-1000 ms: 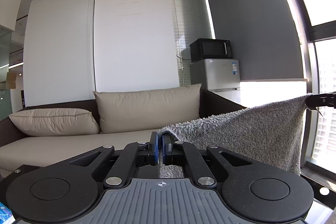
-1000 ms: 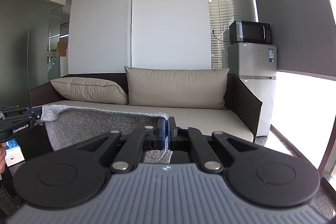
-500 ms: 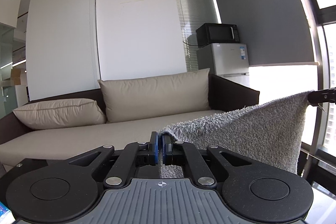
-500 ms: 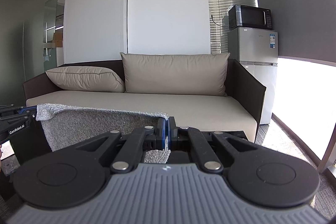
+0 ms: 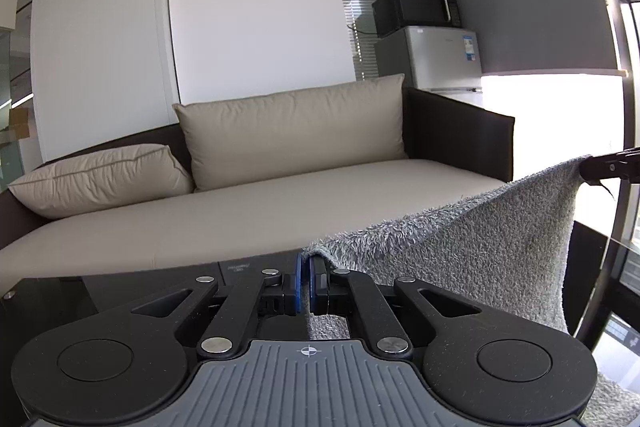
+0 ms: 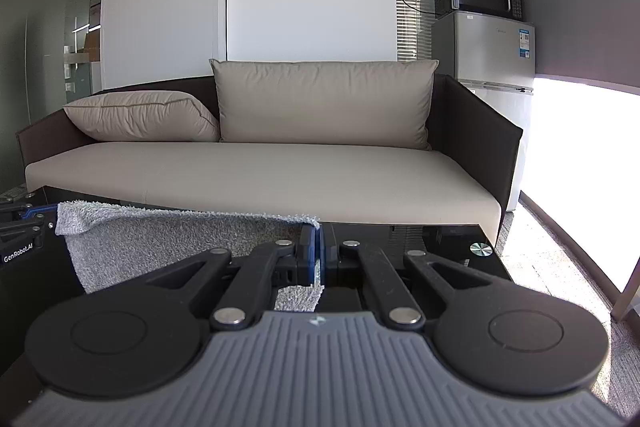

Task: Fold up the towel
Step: 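Lift the towel with both grippers and shake it to unfurl, then lower the towel onto the table and open both grippers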

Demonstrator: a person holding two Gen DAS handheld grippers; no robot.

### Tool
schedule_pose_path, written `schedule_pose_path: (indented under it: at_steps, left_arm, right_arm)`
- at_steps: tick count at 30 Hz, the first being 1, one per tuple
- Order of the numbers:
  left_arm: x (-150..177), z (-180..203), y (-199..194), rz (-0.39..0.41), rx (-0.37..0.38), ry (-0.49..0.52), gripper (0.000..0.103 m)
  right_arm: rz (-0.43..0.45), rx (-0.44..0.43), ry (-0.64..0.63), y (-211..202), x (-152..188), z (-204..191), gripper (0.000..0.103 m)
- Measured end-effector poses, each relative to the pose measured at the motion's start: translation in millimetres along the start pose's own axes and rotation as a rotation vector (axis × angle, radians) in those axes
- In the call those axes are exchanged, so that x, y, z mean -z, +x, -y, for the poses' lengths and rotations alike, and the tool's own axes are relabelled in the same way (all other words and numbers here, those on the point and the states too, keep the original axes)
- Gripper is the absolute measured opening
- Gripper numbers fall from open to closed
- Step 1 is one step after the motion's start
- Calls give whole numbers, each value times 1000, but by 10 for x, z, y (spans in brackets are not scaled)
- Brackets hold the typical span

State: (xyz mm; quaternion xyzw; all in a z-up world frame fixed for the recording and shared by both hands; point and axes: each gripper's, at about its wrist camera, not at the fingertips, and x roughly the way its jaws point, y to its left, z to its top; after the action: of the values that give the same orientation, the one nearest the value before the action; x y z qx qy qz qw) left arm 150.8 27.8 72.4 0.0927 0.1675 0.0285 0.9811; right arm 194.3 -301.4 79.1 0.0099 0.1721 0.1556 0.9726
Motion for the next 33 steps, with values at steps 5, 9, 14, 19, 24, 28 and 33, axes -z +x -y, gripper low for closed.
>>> schedule_pose_path:
  at_steps: [5,9,14,19,24,28,33]
  left_arm:
    - [111,-39,263,-44,0,13,4]
    - [161,-45,421,-68,1,32,4]
    - [231,-55,637,-111,1,45,4]
    - [307,-98,862,-156,-4,40,9]
    - [351,-175,1023,-181,-9,30,10]
    - [362,-225,1093,-187,-26,31,18]
    - [373,-322,1137,-203,-5,7,35]
  right_arm:
    - [-50,6,0,379,181,3,2]
    - [-80,9,0,610,273,-3,2]
    - [-119,11,16,864,336,2,2]
    - [-157,16,36,1090,399,4,2]
    - [-192,25,61,1331,478,18,2]
    - [-211,31,52,1484,526,-8,2]
    - [-219,45,22,1579,540,-67,12]
